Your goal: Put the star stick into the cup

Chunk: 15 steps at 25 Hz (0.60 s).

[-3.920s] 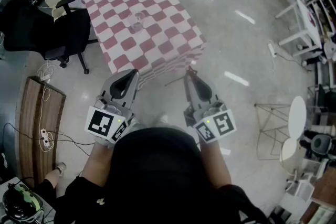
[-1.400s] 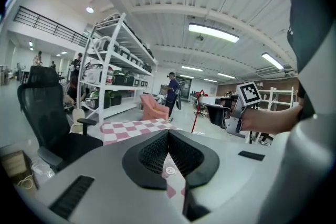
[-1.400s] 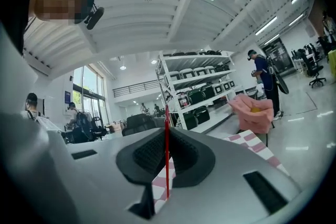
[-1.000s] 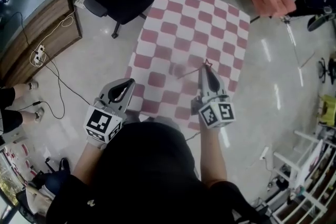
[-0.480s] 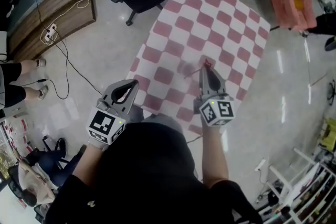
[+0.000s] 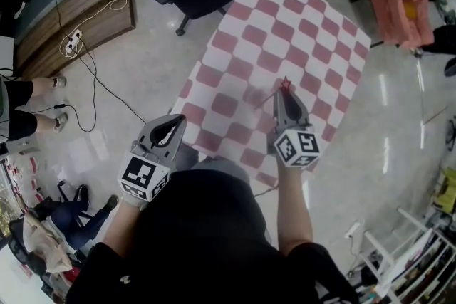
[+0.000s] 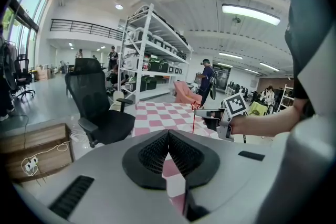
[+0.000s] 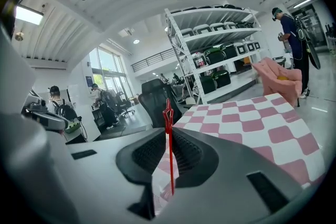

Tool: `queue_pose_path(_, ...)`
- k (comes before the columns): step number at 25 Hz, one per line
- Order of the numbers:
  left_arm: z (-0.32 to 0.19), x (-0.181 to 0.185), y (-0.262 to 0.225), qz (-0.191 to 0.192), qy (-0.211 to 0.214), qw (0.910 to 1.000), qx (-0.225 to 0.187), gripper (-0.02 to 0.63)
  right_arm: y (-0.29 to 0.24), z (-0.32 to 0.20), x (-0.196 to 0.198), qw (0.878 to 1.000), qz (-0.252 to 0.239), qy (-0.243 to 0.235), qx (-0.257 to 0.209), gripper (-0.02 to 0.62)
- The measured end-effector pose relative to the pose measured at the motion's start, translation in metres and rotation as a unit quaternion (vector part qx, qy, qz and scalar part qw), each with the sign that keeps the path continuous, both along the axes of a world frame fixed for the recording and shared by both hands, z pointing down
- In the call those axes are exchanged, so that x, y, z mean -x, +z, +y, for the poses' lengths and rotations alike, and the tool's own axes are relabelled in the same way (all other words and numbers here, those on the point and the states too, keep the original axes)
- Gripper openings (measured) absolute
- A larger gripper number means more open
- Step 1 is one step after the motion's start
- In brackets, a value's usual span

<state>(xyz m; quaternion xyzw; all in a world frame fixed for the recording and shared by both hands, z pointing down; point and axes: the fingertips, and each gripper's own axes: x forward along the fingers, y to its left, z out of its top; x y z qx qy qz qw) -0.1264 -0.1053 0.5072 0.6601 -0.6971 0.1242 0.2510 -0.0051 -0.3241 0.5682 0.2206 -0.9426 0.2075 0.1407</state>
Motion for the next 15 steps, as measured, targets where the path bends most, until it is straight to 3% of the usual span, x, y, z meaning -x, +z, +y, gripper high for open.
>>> queue_pose_path(7,0.003,0.005,-0.002,0.000,-0.006,1.0000,-0.003,0.040,0.008,-0.002,0.002,1.000,0.017,-0.005,0.002,0.036)
queue_pose_path(10,0.000,0.003,-0.003,0.004,0.003,1.0000,-0.006,0.040,0.010,0.001,0.001,1.000,0.026,-0.006,0.007,0.078)
queue_pose_path(15,-0.008,0.003,-0.008,0.010,0.023,0.9995,-0.020,0.040,-0.006,0.007,-0.002,1.000,0.021,0.006,-0.004,0.080)
